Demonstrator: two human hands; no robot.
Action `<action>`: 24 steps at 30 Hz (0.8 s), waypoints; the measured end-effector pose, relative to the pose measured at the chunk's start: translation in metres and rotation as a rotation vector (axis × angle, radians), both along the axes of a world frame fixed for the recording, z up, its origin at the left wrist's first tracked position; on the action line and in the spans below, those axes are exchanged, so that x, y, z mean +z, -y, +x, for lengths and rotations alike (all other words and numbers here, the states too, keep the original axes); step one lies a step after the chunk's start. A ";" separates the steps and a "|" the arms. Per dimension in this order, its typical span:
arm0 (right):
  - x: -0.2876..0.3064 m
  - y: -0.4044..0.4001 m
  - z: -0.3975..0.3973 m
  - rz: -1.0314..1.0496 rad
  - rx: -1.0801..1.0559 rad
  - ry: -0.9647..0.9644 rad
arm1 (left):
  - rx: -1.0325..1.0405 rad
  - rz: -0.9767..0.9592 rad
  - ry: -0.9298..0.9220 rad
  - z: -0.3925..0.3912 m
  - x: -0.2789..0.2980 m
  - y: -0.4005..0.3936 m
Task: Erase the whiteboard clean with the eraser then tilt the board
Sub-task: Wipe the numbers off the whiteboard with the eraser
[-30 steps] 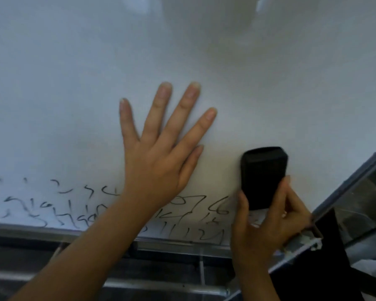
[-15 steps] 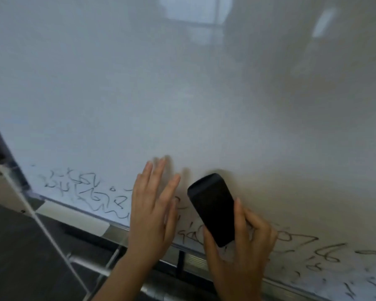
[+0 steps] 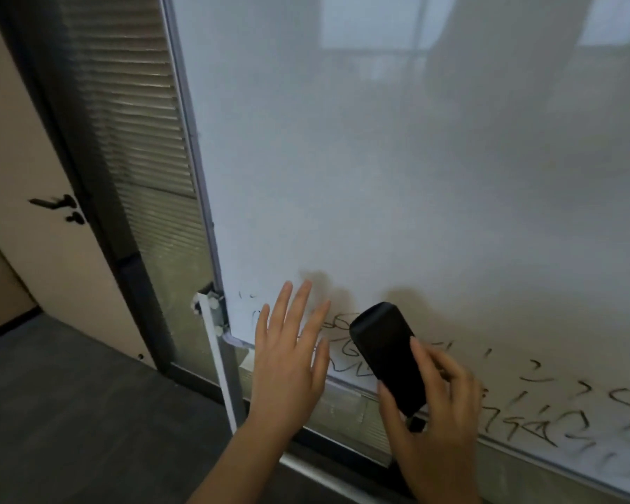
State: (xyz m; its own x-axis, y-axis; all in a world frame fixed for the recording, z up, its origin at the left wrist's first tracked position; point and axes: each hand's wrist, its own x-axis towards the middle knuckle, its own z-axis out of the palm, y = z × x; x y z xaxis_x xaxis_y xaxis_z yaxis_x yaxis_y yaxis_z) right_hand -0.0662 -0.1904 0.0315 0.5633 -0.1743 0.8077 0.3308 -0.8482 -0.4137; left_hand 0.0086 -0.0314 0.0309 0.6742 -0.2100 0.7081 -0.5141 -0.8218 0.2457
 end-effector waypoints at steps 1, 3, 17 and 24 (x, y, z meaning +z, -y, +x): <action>0.000 -0.003 0.005 -0.018 -0.005 -0.016 | 0.002 0.004 0.004 0.006 -0.001 -0.006; 0.003 -0.005 0.014 -0.047 -0.003 -0.031 | 0.005 0.000 0.015 0.017 -0.004 -0.015; -0.013 -0.063 0.090 -0.250 0.383 -0.179 | 0.093 -0.018 0.196 0.103 -0.012 -0.115; -0.031 -0.076 0.120 -0.516 0.230 -0.045 | -0.040 0.027 0.329 0.151 -0.017 -0.145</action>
